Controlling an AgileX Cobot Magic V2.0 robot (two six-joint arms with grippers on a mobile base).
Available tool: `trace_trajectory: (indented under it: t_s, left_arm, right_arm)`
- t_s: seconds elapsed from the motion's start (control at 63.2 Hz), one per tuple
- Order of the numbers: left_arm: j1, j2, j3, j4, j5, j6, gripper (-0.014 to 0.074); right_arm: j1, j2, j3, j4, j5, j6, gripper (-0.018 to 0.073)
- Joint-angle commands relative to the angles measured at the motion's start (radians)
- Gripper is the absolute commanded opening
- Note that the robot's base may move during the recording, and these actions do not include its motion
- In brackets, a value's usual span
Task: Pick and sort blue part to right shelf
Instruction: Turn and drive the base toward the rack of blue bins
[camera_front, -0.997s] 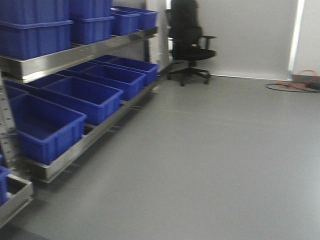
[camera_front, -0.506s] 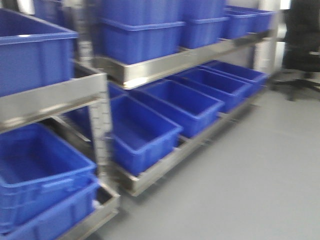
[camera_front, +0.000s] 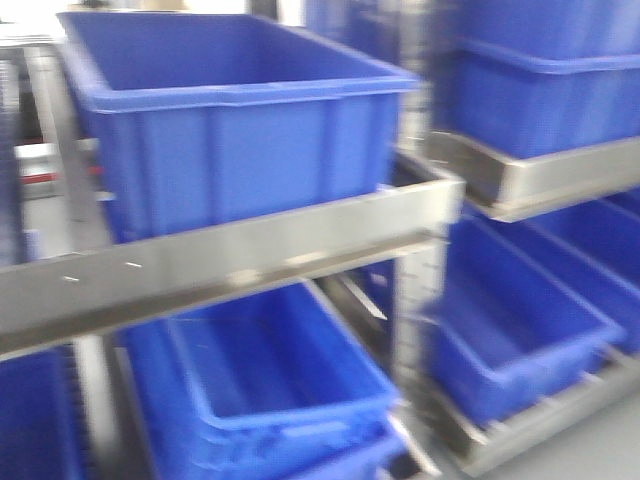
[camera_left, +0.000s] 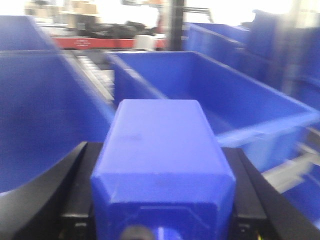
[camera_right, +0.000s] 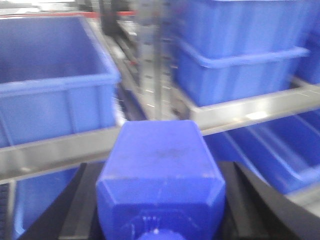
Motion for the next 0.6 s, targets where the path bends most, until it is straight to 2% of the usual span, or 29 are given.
trace_trajectory:
  t_s: [0.0, 0.585]
  left_arm:
    - [0.001, 0.014, -0.03, -0.006, -0.094, 0.0, 0.0281]
    - [0.001, 0.014, -0.03, -0.006, -0.094, 0.0, 0.0281]
  right_arm:
    - [-0.005, 0.011, -0.028, -0.009, -0.095, -0.005, 0.0447]
    - [-0.005, 0.011, -0.028, -0.009, -0.095, -0.005, 0.0447]
